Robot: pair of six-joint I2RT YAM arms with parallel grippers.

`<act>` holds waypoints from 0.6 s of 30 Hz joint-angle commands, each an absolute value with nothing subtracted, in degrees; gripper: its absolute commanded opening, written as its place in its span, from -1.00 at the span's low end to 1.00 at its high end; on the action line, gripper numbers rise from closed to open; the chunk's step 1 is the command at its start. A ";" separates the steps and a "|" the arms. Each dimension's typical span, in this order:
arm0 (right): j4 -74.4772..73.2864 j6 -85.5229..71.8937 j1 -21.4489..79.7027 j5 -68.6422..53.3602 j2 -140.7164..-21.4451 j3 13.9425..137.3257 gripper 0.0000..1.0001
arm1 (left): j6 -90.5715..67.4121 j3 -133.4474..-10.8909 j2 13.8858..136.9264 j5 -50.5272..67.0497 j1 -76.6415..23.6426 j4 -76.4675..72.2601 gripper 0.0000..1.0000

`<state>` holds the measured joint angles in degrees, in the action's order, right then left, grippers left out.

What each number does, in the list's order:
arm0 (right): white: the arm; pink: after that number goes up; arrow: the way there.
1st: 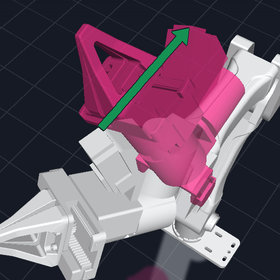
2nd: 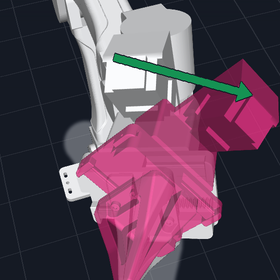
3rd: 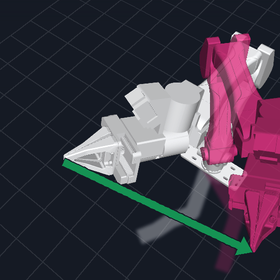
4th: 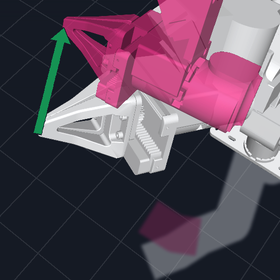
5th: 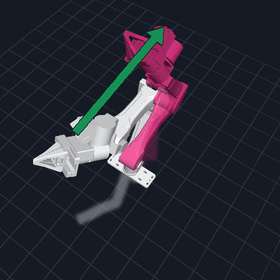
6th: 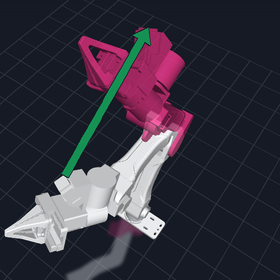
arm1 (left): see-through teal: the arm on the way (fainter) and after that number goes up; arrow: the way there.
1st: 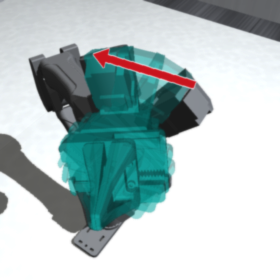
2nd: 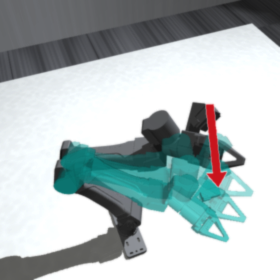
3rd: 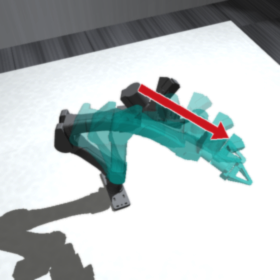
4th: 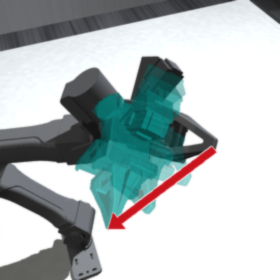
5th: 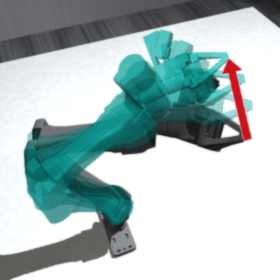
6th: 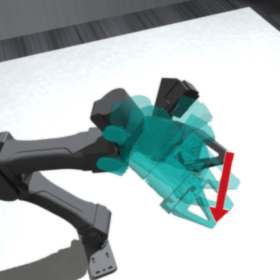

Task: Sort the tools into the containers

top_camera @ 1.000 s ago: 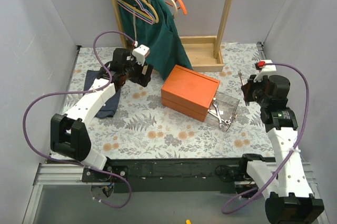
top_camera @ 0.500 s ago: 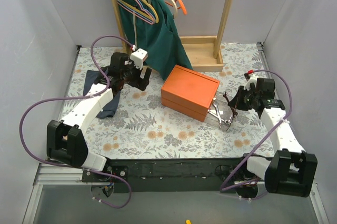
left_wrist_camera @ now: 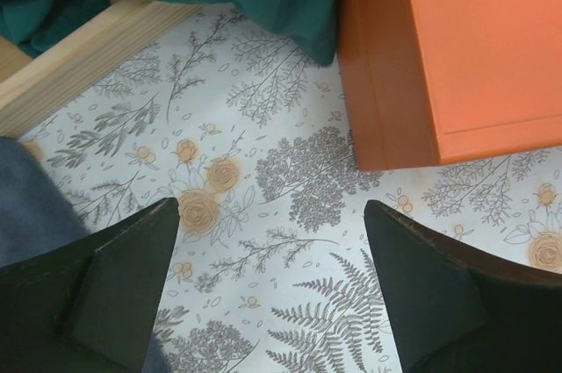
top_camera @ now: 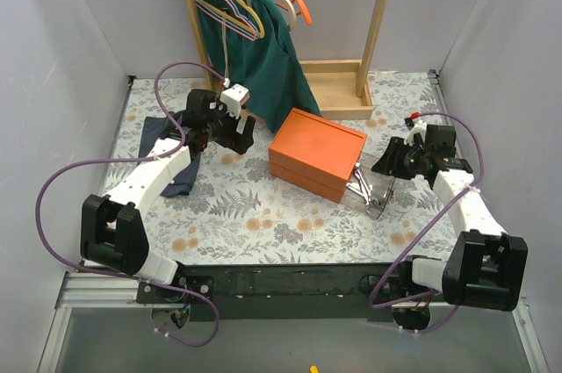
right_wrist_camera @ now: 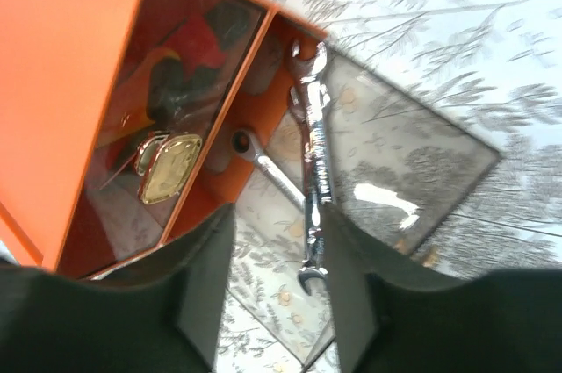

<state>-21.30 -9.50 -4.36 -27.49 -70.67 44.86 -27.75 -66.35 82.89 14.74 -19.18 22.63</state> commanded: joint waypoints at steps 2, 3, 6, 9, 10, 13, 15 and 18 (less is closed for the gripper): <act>-23.30 -8.87 -5.45 -13.99 -63.29 47.29 -0.36 | -29.44 -72.23 87.27 17.93 -18.81 20.57 0.65; -23.12 -9.05 -5.80 -12.41 -62.06 46.85 -0.85 | -29.36 -73.12 88.41 17.84 -18.72 20.31 0.58; -24.25 -10.37 -6.15 -7.04 -62.48 46.23 -0.97 | -29.36 -77.32 92.45 18.72 -18.72 21.35 -0.34; -25.13 -10.28 -6.33 -4.58 -63.89 45.36 -0.97 | -30.40 -80.49 96.15 19.95 -18.63 22.67 -1.00; -24.44 -9.94 -6.33 -3.96 -64.07 45.00 -0.97 | -30.67 -80.77 97.02 20.39 -18.63 22.76 -1.00; -23.82 -8.79 -6.42 -3.69 -65.12 43.77 -0.97 | -32.34 -81.30 98.61 21.88 -18.63 22.76 -1.00; -23.82 -8.53 -6.42 -3.60 -66.35 43.33 -0.97 | -33.04 -80.95 99.40 21.71 -18.63 22.50 -1.00; -23.03 -8.35 -6.42 -4.65 -68.02 42.72 -0.97 | -33.05 -80.16 100.10 21.97 -18.63 22.24 -1.00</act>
